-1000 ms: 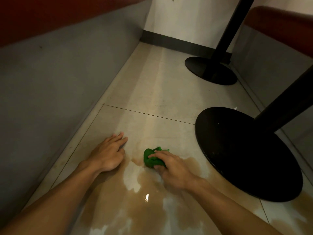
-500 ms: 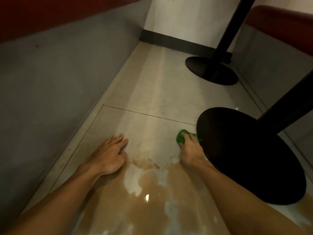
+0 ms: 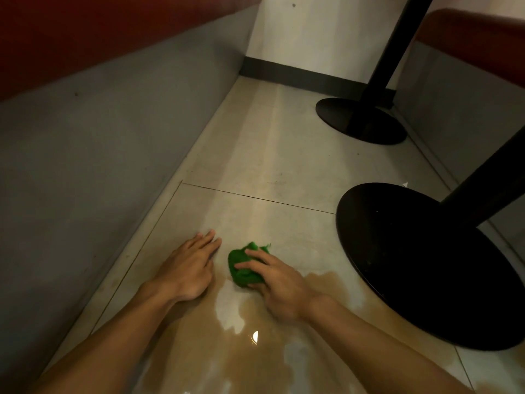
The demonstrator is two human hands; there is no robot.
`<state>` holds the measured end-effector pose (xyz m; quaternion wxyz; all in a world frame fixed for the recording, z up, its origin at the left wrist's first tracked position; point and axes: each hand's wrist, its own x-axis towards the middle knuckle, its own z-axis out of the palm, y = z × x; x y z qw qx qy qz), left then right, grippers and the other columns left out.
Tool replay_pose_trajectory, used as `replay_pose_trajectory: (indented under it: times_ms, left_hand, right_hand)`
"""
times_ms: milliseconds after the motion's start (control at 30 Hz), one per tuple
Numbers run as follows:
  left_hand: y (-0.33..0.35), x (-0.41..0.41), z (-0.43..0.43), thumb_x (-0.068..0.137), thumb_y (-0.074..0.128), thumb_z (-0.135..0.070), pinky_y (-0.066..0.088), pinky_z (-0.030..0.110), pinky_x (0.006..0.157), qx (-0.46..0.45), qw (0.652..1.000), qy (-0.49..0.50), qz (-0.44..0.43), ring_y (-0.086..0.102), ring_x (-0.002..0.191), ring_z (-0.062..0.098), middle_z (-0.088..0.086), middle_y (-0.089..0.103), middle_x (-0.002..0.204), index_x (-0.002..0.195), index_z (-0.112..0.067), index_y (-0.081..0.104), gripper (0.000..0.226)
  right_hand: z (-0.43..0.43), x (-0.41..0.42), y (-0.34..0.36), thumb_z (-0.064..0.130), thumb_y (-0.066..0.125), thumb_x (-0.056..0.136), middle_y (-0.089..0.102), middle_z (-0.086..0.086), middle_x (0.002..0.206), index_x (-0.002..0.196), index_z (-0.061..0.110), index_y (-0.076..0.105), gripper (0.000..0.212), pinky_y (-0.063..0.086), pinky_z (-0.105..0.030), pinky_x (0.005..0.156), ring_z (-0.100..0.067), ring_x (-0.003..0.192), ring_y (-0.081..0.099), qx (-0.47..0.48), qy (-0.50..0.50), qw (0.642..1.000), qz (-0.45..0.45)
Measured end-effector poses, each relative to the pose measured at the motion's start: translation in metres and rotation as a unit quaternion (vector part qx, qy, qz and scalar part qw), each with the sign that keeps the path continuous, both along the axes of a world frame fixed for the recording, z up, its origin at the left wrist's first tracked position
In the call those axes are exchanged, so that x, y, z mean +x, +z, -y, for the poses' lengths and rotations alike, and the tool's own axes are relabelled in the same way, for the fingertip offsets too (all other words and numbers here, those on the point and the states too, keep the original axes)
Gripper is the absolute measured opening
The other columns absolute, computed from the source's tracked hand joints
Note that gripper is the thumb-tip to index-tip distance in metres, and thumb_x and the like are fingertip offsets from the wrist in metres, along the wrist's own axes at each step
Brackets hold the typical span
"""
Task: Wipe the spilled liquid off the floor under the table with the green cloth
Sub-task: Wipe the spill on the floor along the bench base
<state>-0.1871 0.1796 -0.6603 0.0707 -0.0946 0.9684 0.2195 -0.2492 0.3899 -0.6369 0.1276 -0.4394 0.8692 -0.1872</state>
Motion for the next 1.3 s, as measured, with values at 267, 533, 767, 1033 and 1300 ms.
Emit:
replay_pose_trajectory:
  times_ms: [267,533,767,1033,1300]
  left_hand:
    - [-0.004,-0.004,0.001,0.100,0.025,-0.026,0.008,0.033,0.119,-0.005,1.000,0.005,-0.004,0.002,0.146,0.009,-0.013,0.004,0.159,0.151,-0.030,0.018,0.052]
    - [-0.003,-0.003,-0.001,0.100,0.025,-0.029,0.008,0.032,0.119,-0.010,1.000,0.004,-0.001,0.002,0.146,0.010,-0.014,0.003,0.159,0.151,-0.031,0.018,0.052]
    - [-0.003,-0.002,-0.003,0.102,0.021,-0.034,0.006,0.030,0.119,-0.014,1.000,0.015,-0.010,0.004,0.146,0.008,-0.014,0.006,0.159,0.151,-0.031,0.019,0.049]
    - [0.000,0.000,-0.008,0.102,0.021,-0.038,0.006,0.030,0.119,-0.030,0.999,0.012,0.000,0.003,0.146,0.009,-0.012,0.004,0.159,0.151,-0.029,0.017,0.051]
    - [0.003,0.001,-0.007,0.102,0.016,-0.041,0.008,0.033,0.119,-0.037,0.999,0.006,0.005,0.003,0.146,0.009,-0.013,0.004,0.159,0.151,-0.031,0.017,0.051]
  right_hand:
    - [-0.043,-0.033,0.016,0.016,0.051,0.097,0.045,0.002,0.142,0.132,0.026,0.054,0.036,0.030,-0.022,0.110,-0.016,0.131,0.042,-0.010,-0.146,0.984,0.099]
    - [-0.074,-0.085,0.025,-0.002,0.050,0.093,0.049,-0.005,0.135,0.130,0.013,0.053,0.041,0.039,-0.026,0.103,-0.020,0.119,0.050,-0.057,-0.267,0.960,-0.060]
    - [-0.070,-0.067,-0.004,0.014,0.046,0.098,0.026,-0.006,0.155,0.146,0.023,0.034,0.050,0.022,-0.034,0.115,-0.027,0.141,0.027,0.069,-0.281,0.957,-0.036]
    - [-0.023,-0.005,-0.012,0.018,0.043,0.099,0.017,-0.007,0.157,0.146,0.023,0.033,0.049,0.018,-0.034,0.119,-0.025,0.144,0.018,0.014,-0.281,0.959,-0.004]
    - [-0.012,0.003,-0.001,0.006,0.058,0.090,0.024,-0.002,0.155,0.143,0.027,0.040,0.060,0.017,-0.019,0.113,-0.022,0.140,0.029,0.038,-0.093,0.994,0.039]
